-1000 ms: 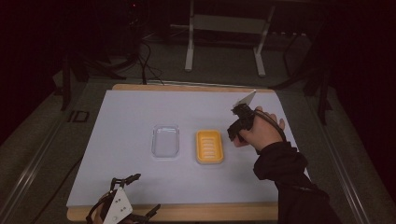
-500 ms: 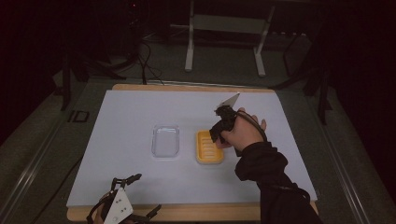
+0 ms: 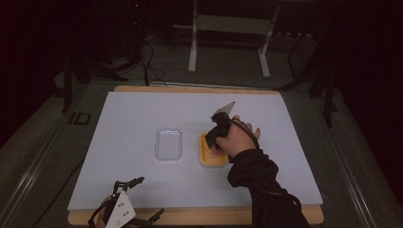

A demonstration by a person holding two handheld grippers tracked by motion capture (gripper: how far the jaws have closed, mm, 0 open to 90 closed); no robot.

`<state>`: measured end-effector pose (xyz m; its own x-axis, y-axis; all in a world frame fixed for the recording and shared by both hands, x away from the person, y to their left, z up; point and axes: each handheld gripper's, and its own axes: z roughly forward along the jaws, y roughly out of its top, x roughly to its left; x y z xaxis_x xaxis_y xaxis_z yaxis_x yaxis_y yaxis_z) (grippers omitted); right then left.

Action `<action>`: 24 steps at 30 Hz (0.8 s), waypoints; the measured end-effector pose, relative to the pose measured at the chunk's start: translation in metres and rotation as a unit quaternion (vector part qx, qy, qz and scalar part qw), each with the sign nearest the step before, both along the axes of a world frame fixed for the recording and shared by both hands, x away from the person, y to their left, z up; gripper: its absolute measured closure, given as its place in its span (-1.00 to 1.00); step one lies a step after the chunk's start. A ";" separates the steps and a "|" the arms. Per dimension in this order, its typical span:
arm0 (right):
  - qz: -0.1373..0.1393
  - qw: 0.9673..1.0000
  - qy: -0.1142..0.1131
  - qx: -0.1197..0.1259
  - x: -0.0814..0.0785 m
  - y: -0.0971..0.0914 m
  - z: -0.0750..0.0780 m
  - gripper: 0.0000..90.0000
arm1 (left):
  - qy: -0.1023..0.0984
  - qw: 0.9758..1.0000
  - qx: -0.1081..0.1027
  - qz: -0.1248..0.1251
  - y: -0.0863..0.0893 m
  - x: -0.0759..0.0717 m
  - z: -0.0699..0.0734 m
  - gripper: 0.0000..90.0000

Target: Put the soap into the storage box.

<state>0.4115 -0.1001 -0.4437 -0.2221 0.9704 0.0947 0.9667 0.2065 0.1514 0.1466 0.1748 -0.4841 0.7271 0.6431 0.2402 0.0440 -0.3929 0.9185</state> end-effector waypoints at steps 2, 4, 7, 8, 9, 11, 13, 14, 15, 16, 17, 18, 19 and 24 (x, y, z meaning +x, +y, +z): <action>0.001 1.000 -0.002 -0.002 -0.001 0.003 -0.004 -0.16 | 0.000 1.000 0.003 0.000 0.000 0.000 0.000 -0.99; 0.000 1.000 -0.003 0.001 0.000 0.004 -0.005 -0.16 | 0.000 1.000 0.004 -0.001 -0.001 0.000 0.000 -0.99; 0.001 1.000 -0.006 -0.002 0.000 0.008 -0.011 -0.16 | -0.001 1.000 0.004 -0.002 -0.001 0.000 0.000 -0.99; 0.004 1.000 -0.009 -0.002 0.000 0.010 -0.013 -0.16 | -0.002 1.000 0.004 -0.001 -0.001 0.000 0.000 -0.99; 0.007 1.000 -0.011 -0.002 -0.001 0.011 -0.015 -0.16 | -0.001 1.000 0.004 -0.002 0.000 0.000 0.000 -0.99; 0.009 1.000 -0.015 0.002 -0.001 0.013 -0.018 -0.16 | -0.001 1.000 0.005 -0.002 0.000 -0.001 0.000 -0.99; 0.002 1.000 -0.017 0.004 -0.001 0.014 -0.023 -0.16 | -0.001 1.000 0.004 -0.002 0.000 -0.001 0.000 -0.99; 0.002 1.000 -0.018 0.002 -0.001 0.014 -0.024 -0.16 | -0.001 1.000 0.004 -0.003 0.000 -0.001 0.000 -0.99; 0.000 1.000 -0.019 0.002 0.000 0.015 -0.027 -0.16 | -0.001 1.000 0.005 -0.003 0.000 -0.001 0.000 -0.99; -0.001 1.000 -0.014 0.001 0.000 0.015 -0.028 -0.16 | -0.001 1.000 0.005 -0.003 0.000 -0.001 0.000 -0.99; 0.000 1.000 -0.012 0.000 0.000 0.015 -0.030 -0.16 | -0.001 1.000 0.004 -0.003 0.000 -0.001 0.000 -0.99; -0.003 1.000 -0.010 0.000 0.000 0.015 -0.032 -0.16 | -0.001 1.000 0.004 -0.003 0.000 -0.001 0.000 -0.99; -0.005 1.000 -0.010 0.000 0.000 0.014 -0.034 -0.16 | -0.001 1.000 0.005 -0.003 0.000 -0.001 0.000 -0.99; -0.005 1.000 -0.009 0.000 0.001 0.011 -0.041 -0.16 | 0.000 1.000 0.007 -0.005 -0.001 -0.001 0.000 -0.99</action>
<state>0.4124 -0.0888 -0.4842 -0.2131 0.9728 0.0905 0.9659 0.1959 0.1690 0.1458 0.1739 -0.4843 0.7341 0.6319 0.2484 0.0402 -0.4057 0.9131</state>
